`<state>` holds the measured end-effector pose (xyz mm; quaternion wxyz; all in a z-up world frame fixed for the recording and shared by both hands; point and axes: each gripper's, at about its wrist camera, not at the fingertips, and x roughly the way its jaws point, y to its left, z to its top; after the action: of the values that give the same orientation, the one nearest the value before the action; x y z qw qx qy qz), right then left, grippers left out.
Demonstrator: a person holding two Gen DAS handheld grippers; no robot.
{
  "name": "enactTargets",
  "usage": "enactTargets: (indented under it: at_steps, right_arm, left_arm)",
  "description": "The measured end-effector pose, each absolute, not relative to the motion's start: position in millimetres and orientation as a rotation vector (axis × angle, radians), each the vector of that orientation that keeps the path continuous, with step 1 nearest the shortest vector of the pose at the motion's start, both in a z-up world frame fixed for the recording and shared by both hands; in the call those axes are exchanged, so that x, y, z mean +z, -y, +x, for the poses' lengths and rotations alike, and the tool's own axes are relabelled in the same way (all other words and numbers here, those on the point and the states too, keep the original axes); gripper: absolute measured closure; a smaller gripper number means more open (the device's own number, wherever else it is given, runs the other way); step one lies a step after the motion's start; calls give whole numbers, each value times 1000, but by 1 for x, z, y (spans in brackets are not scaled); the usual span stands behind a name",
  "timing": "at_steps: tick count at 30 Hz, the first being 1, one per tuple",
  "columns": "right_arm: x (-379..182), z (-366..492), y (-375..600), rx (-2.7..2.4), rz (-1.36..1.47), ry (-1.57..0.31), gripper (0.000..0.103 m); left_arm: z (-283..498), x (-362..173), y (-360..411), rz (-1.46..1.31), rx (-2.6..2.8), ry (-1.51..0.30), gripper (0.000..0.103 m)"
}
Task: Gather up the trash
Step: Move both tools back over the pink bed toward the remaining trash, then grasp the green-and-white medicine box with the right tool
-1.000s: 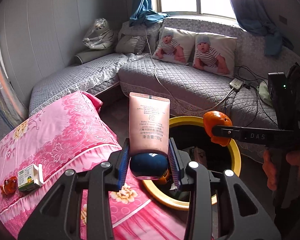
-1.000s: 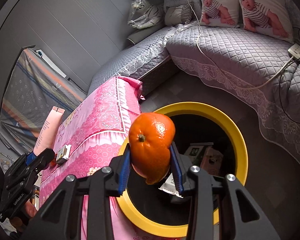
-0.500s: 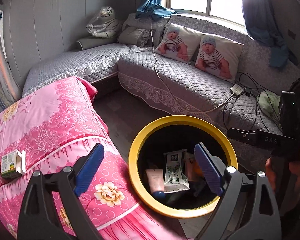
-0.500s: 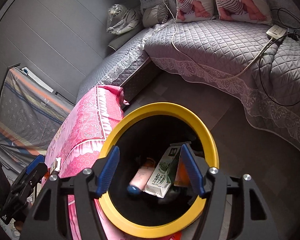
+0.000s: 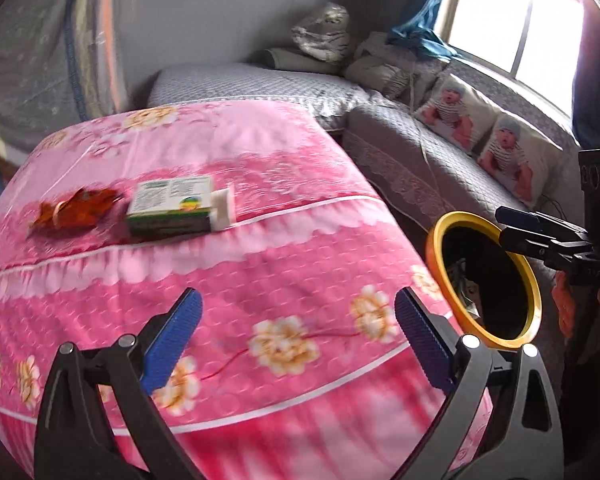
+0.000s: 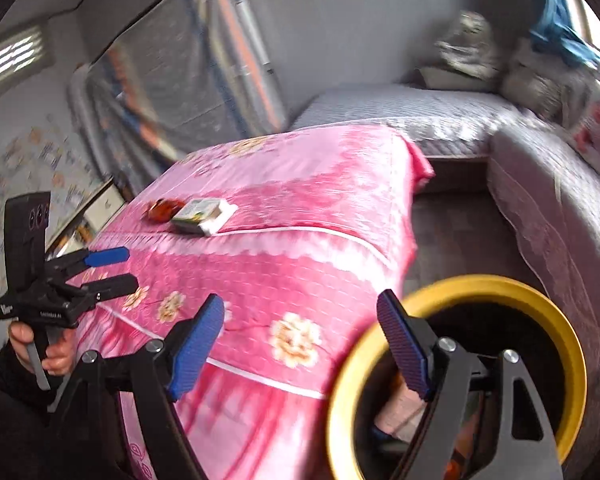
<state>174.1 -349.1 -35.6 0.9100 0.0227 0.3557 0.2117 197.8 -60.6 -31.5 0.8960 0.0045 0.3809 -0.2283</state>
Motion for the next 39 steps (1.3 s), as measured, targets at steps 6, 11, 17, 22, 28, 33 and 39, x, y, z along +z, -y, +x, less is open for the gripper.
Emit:
enactTargets:
  at_steps: [6,11,17,22,28,33,39]
  right_arm:
    - [-34,266,212,676,-352,-796,28]
    - [-57,339,142,739,-589,-901,28]
    - [-80,389,112,796,-684,-1016,28]
    - [-98,402,92,815,-754,-1070,28]
    - [-107,410,82,808,-773,-1072,28]
    - [-110,407,79,807,-764,-1068,33]
    - [-108,398,84,779,-707,-1031,36]
  left_arm:
    - [193,-28,-54,-70,-243,-734,9]
    - [193,-33,-122,-175,-141,-732,9]
    - [194,-41,-161,-234,-66,-742,9]
    - [204,-45,-173,-250,-49,-748,9]
    - [212,-46,-173,-255,-54,-757,9]
    - [217,-43,-173,-230,-35,-751,9]
    - [238,-29,-159,-108,-35,-758,9]
